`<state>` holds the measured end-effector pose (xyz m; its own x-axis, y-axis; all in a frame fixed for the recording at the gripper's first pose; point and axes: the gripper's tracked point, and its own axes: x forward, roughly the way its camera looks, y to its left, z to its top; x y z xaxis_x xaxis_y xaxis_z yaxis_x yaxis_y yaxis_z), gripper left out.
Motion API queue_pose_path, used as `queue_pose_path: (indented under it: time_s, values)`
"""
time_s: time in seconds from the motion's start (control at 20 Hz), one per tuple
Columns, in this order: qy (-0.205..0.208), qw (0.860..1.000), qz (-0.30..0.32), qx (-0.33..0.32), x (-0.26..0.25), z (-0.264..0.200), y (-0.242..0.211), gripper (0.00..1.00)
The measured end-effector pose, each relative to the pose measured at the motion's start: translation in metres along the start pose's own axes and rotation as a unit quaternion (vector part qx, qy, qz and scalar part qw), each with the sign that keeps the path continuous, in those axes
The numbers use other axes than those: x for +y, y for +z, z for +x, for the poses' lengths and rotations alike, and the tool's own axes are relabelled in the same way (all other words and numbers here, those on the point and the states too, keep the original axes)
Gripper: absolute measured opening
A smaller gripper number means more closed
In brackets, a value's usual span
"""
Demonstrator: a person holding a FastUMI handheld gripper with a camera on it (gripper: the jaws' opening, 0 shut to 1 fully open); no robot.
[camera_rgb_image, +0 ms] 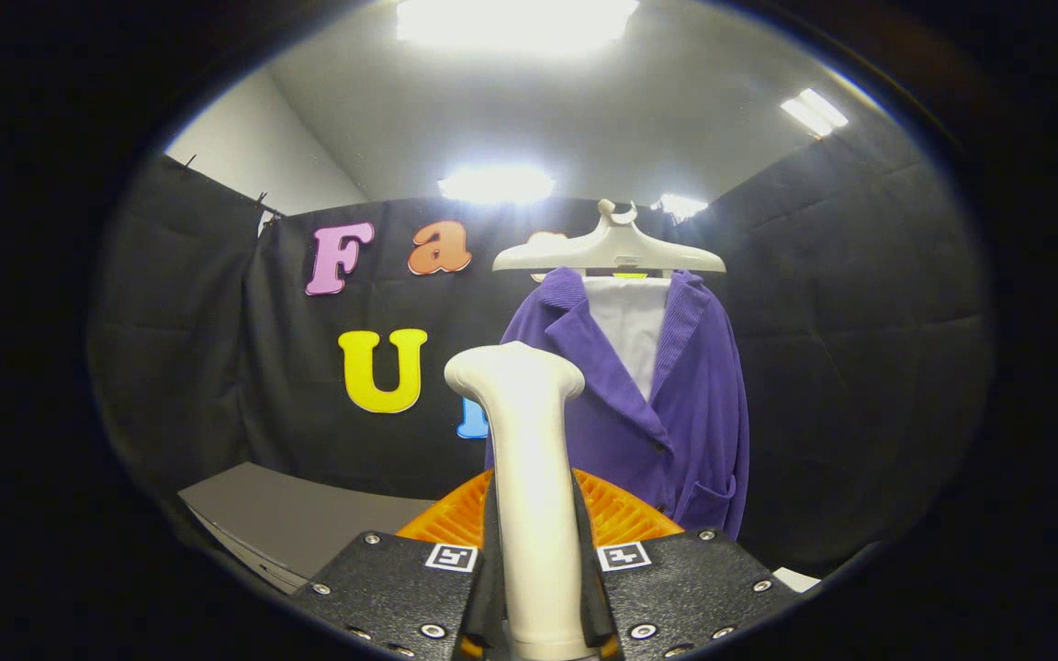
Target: Iron the clothes twice with a garment steamer, once on the left side and once on the right side.
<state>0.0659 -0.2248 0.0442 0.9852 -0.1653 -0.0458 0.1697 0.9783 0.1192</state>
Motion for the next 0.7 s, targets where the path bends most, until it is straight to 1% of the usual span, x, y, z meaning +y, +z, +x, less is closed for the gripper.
queue_pose_path:
  time_s: [0.15,0.25,0.5,0.7]
  values:
    - [-0.007,0.999,0.016,-0.03,-0.019,0.02,0.02,0.33]
    - [-0.016,0.999,0.025,-0.04,-0.034,0.038,0.023,0.33]
    - [-0.029,0.999,0.026,-0.026,-0.048,0.083,0.008,0.32]
    - [-0.026,0.999,0.028,-0.019,-0.047,0.11,-0.002,0.33]
